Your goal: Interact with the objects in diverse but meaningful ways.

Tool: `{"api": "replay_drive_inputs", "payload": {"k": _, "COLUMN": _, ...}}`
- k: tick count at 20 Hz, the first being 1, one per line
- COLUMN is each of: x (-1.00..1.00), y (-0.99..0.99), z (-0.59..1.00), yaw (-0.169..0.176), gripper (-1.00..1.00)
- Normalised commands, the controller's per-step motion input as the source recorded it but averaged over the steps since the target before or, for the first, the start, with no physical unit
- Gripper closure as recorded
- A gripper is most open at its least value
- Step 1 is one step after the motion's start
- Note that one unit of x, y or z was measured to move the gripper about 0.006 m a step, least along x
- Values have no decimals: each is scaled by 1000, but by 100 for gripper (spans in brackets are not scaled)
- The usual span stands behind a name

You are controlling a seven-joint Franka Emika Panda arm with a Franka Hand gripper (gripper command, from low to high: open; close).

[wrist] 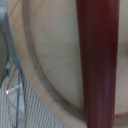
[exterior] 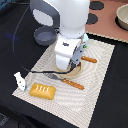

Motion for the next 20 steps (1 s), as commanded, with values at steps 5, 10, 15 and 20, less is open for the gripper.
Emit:
{"api": "replay_drive_inputs", "payload": {"k": 5, "x": 231, "y": -99, "z": 414, "yaw": 5, "gripper": -100}}
{"api": "replay_drive_inputs", "payload": {"k": 10, "x": 23, "y": -259, "z": 1, "yaw": 27, "gripper": -100}}
{"api": "replay_drive_inputs", "payload": {"k": 15, "x": 0, "y": -286, "z": -93, "yaw": 45, "gripper": -100}}
{"api": "replay_drive_inputs", "payload": {"k": 20, "x": 0, "y": -220, "z": -121, "yaw": 44, "gripper": -100}}
